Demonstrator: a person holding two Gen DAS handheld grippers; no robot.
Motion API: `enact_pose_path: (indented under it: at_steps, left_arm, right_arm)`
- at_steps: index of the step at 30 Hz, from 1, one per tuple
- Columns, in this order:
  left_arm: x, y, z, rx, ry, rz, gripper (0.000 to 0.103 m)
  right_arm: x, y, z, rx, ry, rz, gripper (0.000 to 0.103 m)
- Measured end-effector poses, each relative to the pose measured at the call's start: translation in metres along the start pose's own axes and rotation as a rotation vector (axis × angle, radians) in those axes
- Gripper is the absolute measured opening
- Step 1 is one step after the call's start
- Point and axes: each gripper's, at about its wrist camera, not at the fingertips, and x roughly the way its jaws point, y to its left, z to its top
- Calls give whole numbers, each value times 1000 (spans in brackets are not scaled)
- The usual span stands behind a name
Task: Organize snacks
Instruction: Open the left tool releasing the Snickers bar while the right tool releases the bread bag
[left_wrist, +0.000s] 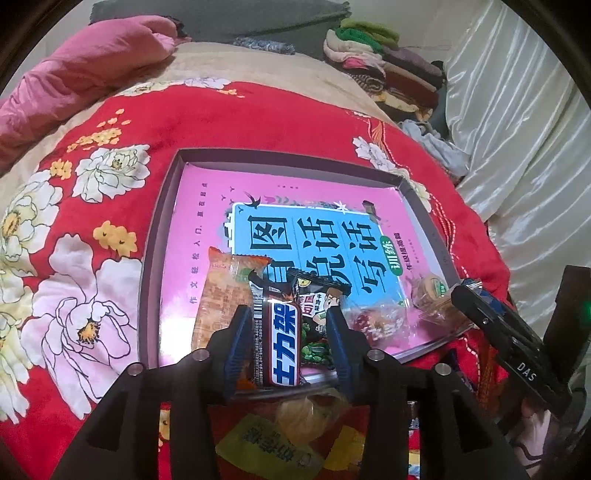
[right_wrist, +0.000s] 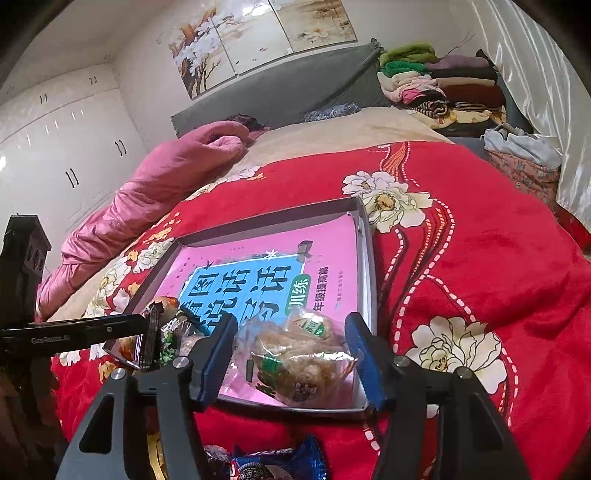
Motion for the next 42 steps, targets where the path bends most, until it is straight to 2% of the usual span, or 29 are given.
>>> enact_pose_path:
  at_steps: [6,12,21,30,42]
  left_arm:
    - [-8,0,0,-2,-11,-5,51]
    - [-13,0,-1,-4,-17,-8,55]
    - [-24,-2,-1,1,-35,-18,64]
    - [-34,-7,-1,15,-56,-25,73]
    - [-45,-9,-3,23,-72,-25,76]
  right_arm:
    - [1,-4,0,12,2,-27,64]
    - [4,-4,-1,15,12,-13,65]
    - [-10,-6,4,33,-57,-2,71]
    - [-16,-5,7,24,-75,4,73]
    - [-23,2,10,-11,-91,21,79]
